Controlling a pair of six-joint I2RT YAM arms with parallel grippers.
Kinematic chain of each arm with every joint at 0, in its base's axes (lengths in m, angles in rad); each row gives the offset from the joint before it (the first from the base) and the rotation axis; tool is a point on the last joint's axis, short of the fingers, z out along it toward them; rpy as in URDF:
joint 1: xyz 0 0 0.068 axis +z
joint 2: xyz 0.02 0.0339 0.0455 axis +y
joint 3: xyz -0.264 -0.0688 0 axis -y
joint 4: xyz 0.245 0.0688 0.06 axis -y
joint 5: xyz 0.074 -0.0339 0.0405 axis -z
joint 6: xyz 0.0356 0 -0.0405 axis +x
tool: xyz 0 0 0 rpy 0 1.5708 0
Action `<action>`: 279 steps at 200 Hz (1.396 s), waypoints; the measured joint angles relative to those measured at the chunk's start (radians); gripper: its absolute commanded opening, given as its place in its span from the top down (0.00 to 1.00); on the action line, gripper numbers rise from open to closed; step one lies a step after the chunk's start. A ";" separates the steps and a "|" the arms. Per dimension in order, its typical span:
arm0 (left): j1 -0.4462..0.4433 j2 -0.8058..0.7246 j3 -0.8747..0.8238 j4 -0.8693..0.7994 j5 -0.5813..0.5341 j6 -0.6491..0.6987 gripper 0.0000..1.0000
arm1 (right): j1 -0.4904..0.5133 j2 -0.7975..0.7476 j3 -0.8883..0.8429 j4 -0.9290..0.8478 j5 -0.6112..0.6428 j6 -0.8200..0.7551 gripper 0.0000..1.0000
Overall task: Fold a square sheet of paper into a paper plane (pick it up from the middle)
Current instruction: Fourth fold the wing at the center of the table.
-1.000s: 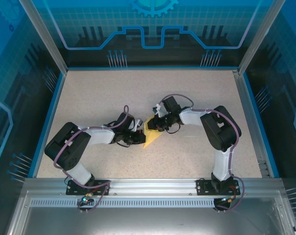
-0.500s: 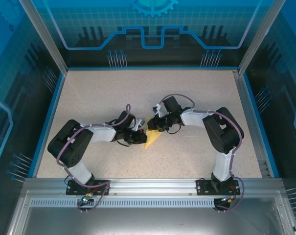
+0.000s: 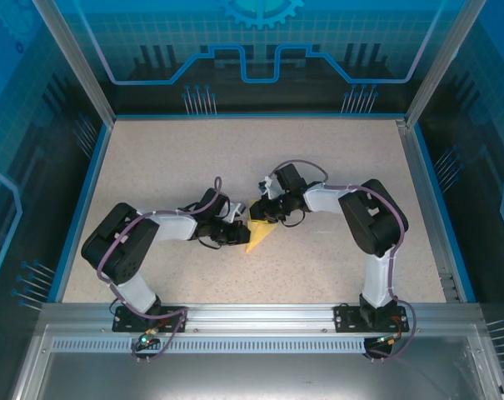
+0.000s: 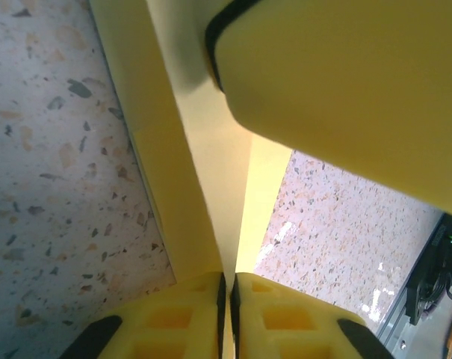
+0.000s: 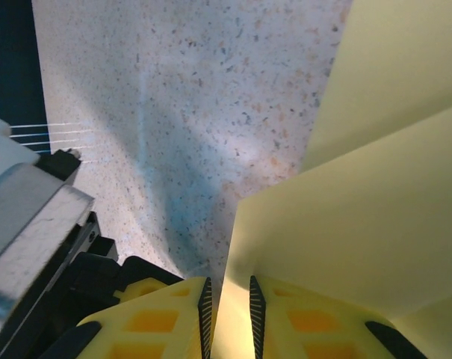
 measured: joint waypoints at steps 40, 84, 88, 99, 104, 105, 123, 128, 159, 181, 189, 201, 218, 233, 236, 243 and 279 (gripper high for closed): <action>0.000 0.000 0.000 -0.003 0.000 0.000 0.88 | 0.000 0.000 0.002 -0.013 0.014 0.000 0.77; 0.000 0.000 0.000 -0.006 0.000 0.000 0.97 | 0.000 0.005 0.010 -0.021 0.018 0.000 0.77; 0.000 0.000 0.000 -0.006 -0.001 0.000 0.98 | 0.000 0.007 0.013 -0.021 0.018 0.000 0.77; 0.000 0.000 0.000 -0.006 -0.001 0.000 0.98 | 0.000 0.012 0.016 -0.021 0.018 0.000 0.77; 0.000 0.000 0.000 -0.006 -0.001 0.000 0.98 | 0.000 0.013 0.016 -0.021 0.018 -0.001 0.77; 0.000 0.000 0.000 -0.006 -0.001 0.000 0.98 | 0.000 0.013 0.016 -0.021 0.018 0.000 0.77; 0.000 0.000 0.000 -0.006 -0.001 0.000 0.98 | 0.000 0.017 0.019 -0.025 0.022 0.000 0.77; 0.000 0.000 0.000 -0.006 -0.001 0.000 0.98 | 0.000 0.018 0.020 -0.027 0.022 -0.001 0.77; 0.000 0.000 0.000 -0.007 -0.001 0.000 0.94 | 0.000 0.032 0.033 -0.029 0.025 -0.001 0.77; 0.000 0.000 0.000 -0.007 -0.002 -0.001 0.89 | 0.000 0.042 0.034 -0.028 0.025 -0.001 0.77; 0.000 0.000 0.000 -0.007 -0.002 -0.002 0.88 | 0.000 0.045 0.034 -0.028 0.026 -0.001 0.77; 0.000 0.000 -0.002 -0.008 -0.004 -0.003 0.88 | 0.000 0.051 0.034 -0.029 0.029 -0.001 0.77; 0.000 0.000 -0.004 -0.007 -0.004 -0.003 0.88 | 0.000 0.056 0.035 -0.029 0.029 -0.001 0.77; 0.000 -0.003 -0.012 -0.006 -0.004 -0.004 0.90 | 0.000 0.057 0.036 -0.029 0.029 -0.001 0.77; 0.000 -0.004 -0.014 -0.006 -0.004 -0.004 0.91 | 0.000 0.058 0.037 -0.029 0.029 -0.001 0.77; 0.000 -0.007 -0.018 -0.006 -0.005 -0.004 0.92 | 0.000 0.060 0.039 -0.029 0.027 -0.001 0.77; 0.001 -0.015 -0.028 0.002 -0.005 -0.013 0.96 | 0.000 0.069 0.047 -0.029 0.013 -0.001 0.77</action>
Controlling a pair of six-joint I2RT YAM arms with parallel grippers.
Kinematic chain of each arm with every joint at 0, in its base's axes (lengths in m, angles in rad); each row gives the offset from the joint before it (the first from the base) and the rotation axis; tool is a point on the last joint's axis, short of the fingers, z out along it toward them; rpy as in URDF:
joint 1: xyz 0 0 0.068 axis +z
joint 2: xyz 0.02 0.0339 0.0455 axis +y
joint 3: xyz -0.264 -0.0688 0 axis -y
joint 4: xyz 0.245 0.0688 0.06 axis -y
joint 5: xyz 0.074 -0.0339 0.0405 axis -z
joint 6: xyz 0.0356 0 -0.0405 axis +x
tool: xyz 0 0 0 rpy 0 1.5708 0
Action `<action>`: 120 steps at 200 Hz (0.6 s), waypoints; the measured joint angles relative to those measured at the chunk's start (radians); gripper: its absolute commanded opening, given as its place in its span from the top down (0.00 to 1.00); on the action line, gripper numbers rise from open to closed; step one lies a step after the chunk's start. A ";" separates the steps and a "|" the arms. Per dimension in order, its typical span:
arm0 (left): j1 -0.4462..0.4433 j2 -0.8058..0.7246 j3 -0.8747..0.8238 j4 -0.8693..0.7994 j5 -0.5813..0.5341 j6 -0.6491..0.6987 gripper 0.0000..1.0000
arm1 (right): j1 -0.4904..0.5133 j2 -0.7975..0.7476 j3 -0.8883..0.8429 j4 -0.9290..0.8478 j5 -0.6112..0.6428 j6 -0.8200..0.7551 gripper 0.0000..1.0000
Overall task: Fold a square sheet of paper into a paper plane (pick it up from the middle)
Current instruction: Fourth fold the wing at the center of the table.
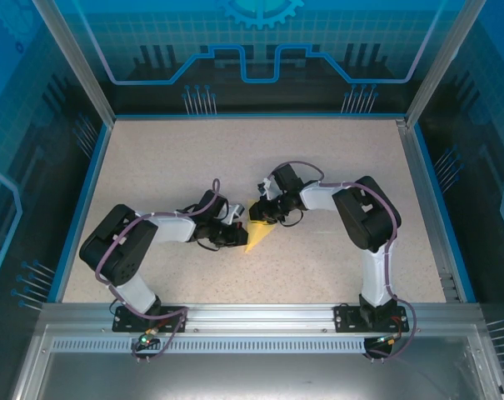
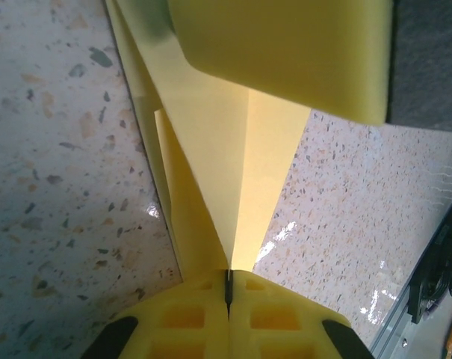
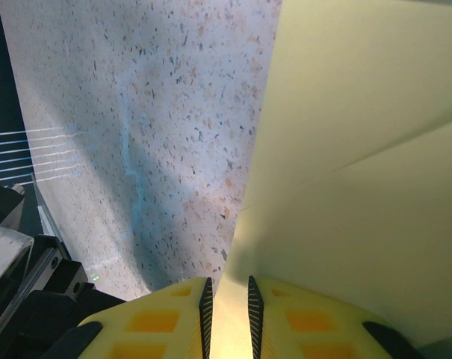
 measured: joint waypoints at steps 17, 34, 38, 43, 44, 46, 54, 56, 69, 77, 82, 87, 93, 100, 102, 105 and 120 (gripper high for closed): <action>0.002 0.000 -0.001 0.000 0.000 -0.010 0.96 | 0.000 0.002 0.002 -0.001 -0.003 0.000 0.77; 0.003 0.000 -0.002 0.000 0.000 -0.014 0.93 | 0.000 0.002 0.002 -0.003 -0.002 -0.001 0.77; 0.003 0.000 -0.002 0.000 0.000 -0.015 0.93 | 0.000 0.002 0.003 -0.005 -0.001 -0.002 0.77; 0.003 0.000 -0.002 0.000 0.000 -0.017 0.91 | 0.000 0.002 0.004 -0.007 0.000 -0.003 0.77; 0.003 0.000 -0.003 0.000 0.000 -0.017 0.91 | 0.000 0.002 0.004 -0.007 0.000 -0.003 0.77; 0.003 0.000 -0.003 0.000 0.000 -0.017 0.90 | 0.000 0.002 0.004 -0.008 0.000 -0.004 0.77; 0.004 0.000 -0.007 0.007 -0.001 -0.018 0.89 | 0.000 0.002 0.005 -0.011 0.002 -0.005 0.77; 0.004 0.000 -0.008 0.008 -0.003 -0.018 0.88 | 0.000 0.003 0.006 -0.012 0.002 -0.007 0.77; 0.004 -0.002 -0.014 0.010 -0.005 -0.022 0.83 | 0.000 0.004 0.008 -0.016 0.002 -0.009 0.78; 0.004 -0.005 -0.022 0.014 -0.004 -0.032 0.79 | 0.000 0.004 0.008 -0.018 0.004 -0.011 0.78; 0.004 -0.012 -0.023 0.014 -0.006 -0.035 0.78 | 0.000 0.004 0.008 -0.018 0.004 -0.012 0.77; 0.004 -0.018 -0.026 0.014 -0.008 -0.043 0.76 | 0.000 0.004 0.008 -0.018 0.004 -0.013 0.78; 0.005 -0.031 -0.032 0.012 -0.015 -0.048 0.72 | 0.000 0.004 0.008 -0.019 0.004 -0.016 0.78; 0.005 -0.050 -0.040 0.006 -0.023 -0.056 0.70 | 0.000 0.004 0.008 -0.019 0.004 -0.019 0.78; 0.005 -0.057 -0.043 0.004 -0.027 -0.055 0.70 | 0.000 0.004 0.008 -0.019 0.004 -0.019 0.78; 0.005 -0.066 -0.047 0.002 -0.032 -0.064 0.69 | 0.000 0.004 0.008 -0.019 0.004 -0.020 0.78; 0.005 -0.126 -0.061 -0.011 -0.061 -0.079 0.70 | 0.000 0.004 0.008 -0.019 0.004 -0.023 0.78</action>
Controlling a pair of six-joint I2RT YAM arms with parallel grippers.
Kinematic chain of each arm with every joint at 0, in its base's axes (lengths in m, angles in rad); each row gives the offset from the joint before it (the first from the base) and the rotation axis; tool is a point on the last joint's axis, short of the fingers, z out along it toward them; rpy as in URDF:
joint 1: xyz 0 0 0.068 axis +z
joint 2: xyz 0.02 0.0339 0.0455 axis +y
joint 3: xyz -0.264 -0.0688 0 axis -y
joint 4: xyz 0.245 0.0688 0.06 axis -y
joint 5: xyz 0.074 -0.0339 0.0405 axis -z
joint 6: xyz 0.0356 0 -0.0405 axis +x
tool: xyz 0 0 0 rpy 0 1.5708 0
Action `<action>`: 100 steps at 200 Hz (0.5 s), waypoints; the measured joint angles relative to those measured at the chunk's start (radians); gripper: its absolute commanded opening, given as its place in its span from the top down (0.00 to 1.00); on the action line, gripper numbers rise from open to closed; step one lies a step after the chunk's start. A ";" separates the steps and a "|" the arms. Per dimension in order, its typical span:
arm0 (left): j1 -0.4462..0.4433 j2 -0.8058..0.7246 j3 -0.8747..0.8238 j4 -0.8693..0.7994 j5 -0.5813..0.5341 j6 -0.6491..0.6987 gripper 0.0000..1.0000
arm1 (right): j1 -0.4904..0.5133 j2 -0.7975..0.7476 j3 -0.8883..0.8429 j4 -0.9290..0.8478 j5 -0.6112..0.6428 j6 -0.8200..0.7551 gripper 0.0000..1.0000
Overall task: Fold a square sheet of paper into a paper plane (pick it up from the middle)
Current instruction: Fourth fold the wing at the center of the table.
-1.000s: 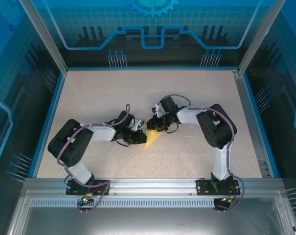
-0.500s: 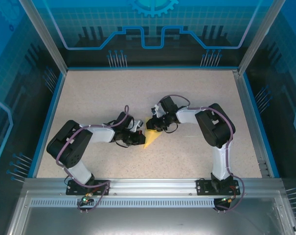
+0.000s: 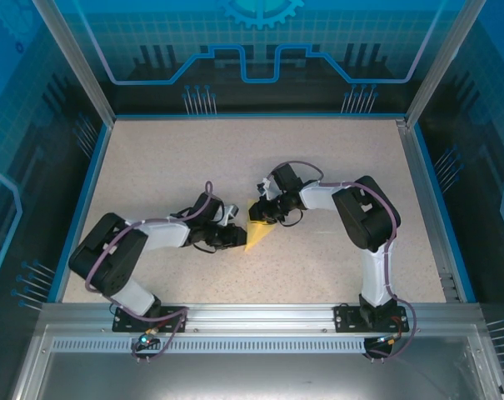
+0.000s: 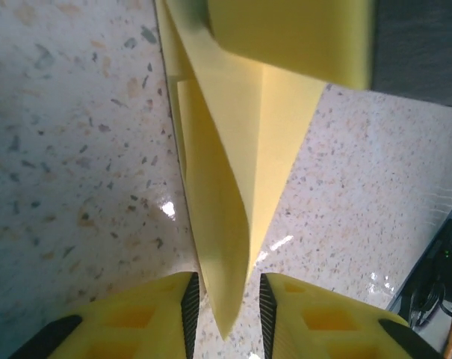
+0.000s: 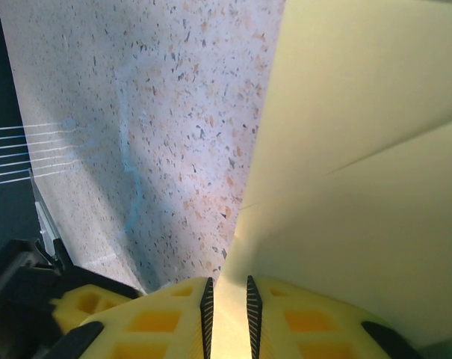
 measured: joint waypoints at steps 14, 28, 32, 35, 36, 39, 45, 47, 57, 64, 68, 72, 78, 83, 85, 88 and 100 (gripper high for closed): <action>0.000 -0.061 -0.004 -0.013 -0.041 -0.019 0.75 | 0.000 0.000 0.000 0.000 0.000 -0.002 0.78; 0.000 -0.117 -0.004 -0.027 -0.095 -0.046 0.78 | 0.000 0.000 0.000 -0.001 0.000 -0.004 0.78; 0.000 -0.128 -0.004 -0.031 -0.108 -0.052 0.79 | 0.000 0.000 0.000 -0.001 0.000 -0.004 0.78; 0.000 -0.136 -0.005 -0.032 -0.116 -0.055 0.80 | 0.000 0.000 0.000 -0.001 0.000 -0.003 0.78; 0.000 -0.140 -0.005 -0.033 -0.119 -0.060 0.80 | 0.000 0.000 0.000 -0.001 0.000 -0.003 0.78; 0.000 -0.145 -0.005 -0.034 -0.126 -0.064 0.81 | 0.000 0.000 0.000 -0.001 0.000 -0.004 0.78; 0.000 -0.156 -0.005 -0.035 -0.138 -0.074 0.82 | 0.000 0.000 0.000 -0.001 0.000 -0.004 0.78; 0.000 -0.158 -0.005 -0.035 -0.142 -0.076 0.82 | 0.000 0.000 0.000 -0.001 0.000 -0.003 0.78; 0.000 -0.161 -0.005 -0.034 -0.146 -0.093 0.84 | 0.000 0.000 0.000 -0.001 0.000 -0.003 0.78; 0.000 -0.160 -0.005 -0.035 -0.146 -0.099 0.85 | 0.000 0.000 0.000 -0.001 0.000 -0.004 0.78; 0.000 -0.159 -0.005 -0.035 -0.146 -0.101 0.86 | 0.000 0.000 0.000 -0.001 0.000 -0.003 0.78; 0.000 -0.157 -0.005 -0.035 -0.145 -0.105 0.86 | 0.000 0.000 0.000 -0.001 0.000 -0.003 0.78; 0.000 -0.154 -0.005 -0.032 -0.144 -0.114 0.86 | 0.000 0.000 0.000 -0.001 0.000 -0.003 0.78; 0.000 -0.152 -0.005 -0.030 -0.144 -0.116 0.86 | 0.000 0.000 0.000 -0.002 0.000 -0.003 0.78; 0.000 -0.151 -0.005 -0.030 -0.142 -0.118 0.86 | 0.000 0.000 0.000 -0.002 0.000 -0.003 0.78; 0.000 -0.149 -0.005 -0.028 -0.140 -0.121 0.86 | 0.000 0.000 0.000 -0.002 0.000 -0.004 0.78; 0.000 -0.137 -0.005 -0.014 -0.124 -0.123 0.87 | 0.000 0.000 0.000 -0.002 0.001 -0.003 0.78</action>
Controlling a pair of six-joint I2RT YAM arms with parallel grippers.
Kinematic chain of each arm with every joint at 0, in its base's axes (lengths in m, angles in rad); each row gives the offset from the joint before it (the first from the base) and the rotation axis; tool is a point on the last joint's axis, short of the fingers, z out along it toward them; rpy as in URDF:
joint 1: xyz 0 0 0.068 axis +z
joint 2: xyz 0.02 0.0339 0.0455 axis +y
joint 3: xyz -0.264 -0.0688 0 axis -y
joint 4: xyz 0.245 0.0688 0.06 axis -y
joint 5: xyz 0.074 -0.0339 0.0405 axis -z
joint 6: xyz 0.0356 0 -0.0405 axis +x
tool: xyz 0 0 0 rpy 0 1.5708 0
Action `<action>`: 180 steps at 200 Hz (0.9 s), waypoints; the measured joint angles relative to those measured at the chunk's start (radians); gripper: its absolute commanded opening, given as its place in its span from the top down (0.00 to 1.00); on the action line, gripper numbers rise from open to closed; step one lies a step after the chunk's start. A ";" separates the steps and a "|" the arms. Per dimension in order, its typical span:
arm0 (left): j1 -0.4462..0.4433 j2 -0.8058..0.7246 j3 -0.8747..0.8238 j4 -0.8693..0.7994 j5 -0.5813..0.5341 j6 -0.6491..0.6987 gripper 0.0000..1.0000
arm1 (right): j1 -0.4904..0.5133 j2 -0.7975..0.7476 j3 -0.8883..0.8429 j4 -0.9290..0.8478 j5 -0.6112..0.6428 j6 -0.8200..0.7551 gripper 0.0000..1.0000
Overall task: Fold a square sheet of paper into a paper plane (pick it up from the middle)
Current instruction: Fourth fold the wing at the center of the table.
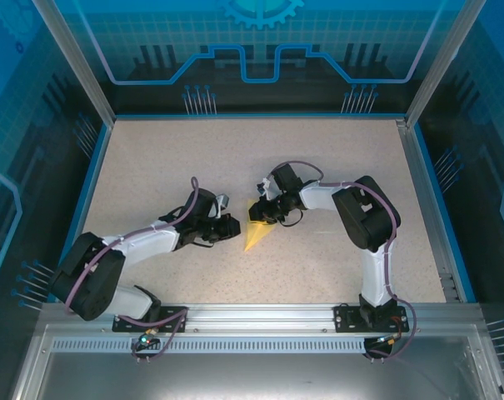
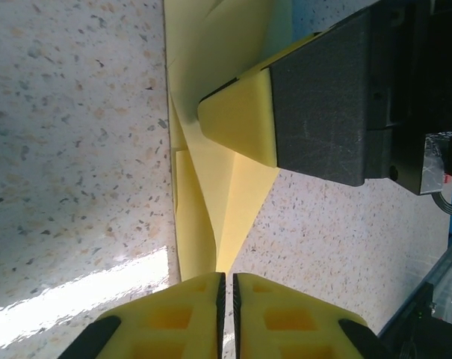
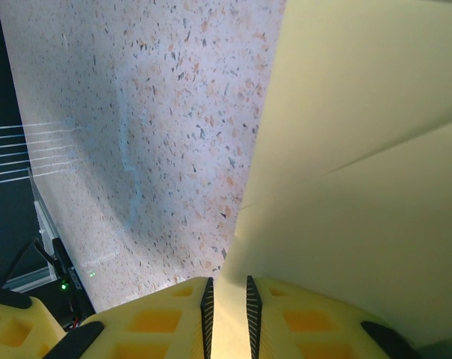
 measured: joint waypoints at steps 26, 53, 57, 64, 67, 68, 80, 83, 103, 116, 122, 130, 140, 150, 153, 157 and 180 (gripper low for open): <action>-0.008 0.050 0.016 0.014 0.051 0.000 0.87 | 0.000 0.000 0.000 -0.001 0.001 0.000 0.78; -0.048 0.111 0.063 0.020 0.082 0.001 0.87 | 0.000 0.000 0.000 -0.001 0.003 0.000 0.78; -0.055 0.121 0.069 0.025 0.086 0.000 0.87 | 0.000 0.000 0.000 -0.001 0.004 0.000 0.78; -0.064 0.134 0.080 0.028 0.092 0.000 0.87 | 0.000 0.000 0.000 -0.001 0.004 0.000 0.78; -0.068 0.139 0.082 0.030 0.093 0.001 0.87 | 0.000 0.000 0.000 -0.001 0.004 0.000 0.78; -0.069 0.141 0.084 0.031 0.093 0.000 0.87 | 0.000 0.000 0.000 -0.001 0.003 0.000 0.78; -0.077 0.160 0.093 0.039 0.094 0.000 0.87 | 0.000 0.000 0.000 -0.001 0.004 0.000 0.78; -0.078 0.164 0.094 0.041 0.095 0.000 0.87 | 0.000 0.000 0.000 -0.001 0.004 0.000 0.78; -0.079 0.199 0.104 0.044 0.096 0.001 0.88 | 0.000 0.000 0.000 -0.001 0.003 0.000 0.78; -0.079 0.217 0.106 0.043 0.094 0.002 0.88 | 0.000 0.000 0.000 -0.001 0.003 0.000 0.78; -0.079 0.224 0.106 0.042 0.092 0.002 0.88 | 0.000 0.000 0.000 -0.001 0.003 0.000 0.78; -0.079 0.230 0.106 0.041 0.092 0.003 0.88 | 0.000 0.000 0.000 -0.001 0.003 0.000 0.78; -0.079 0.240 0.106 0.040 0.092 0.004 0.88 | 0.000 0.000 0.000 -0.001 0.003 0.000 0.78; -0.079 0.249 0.106 0.040 0.092 0.004 0.88 | 0.000 0.000 0.000 -0.001 0.003 0.000 0.78; -0.079 0.253 0.106 0.040 0.092 0.005 0.88 | 0.000 0.000 0.000 -0.001 0.003 0.000 0.78; -0.079 0.257 0.106 0.040 0.092 0.005 0.88 | 0.000 0.000 0.000 -0.001 0.003 0.000 0.78; -0.079 0.268 0.106 0.041 0.091 0.005 0.89 | 0.000 0.000 0.000 -0.001 0.003 0.000 0.78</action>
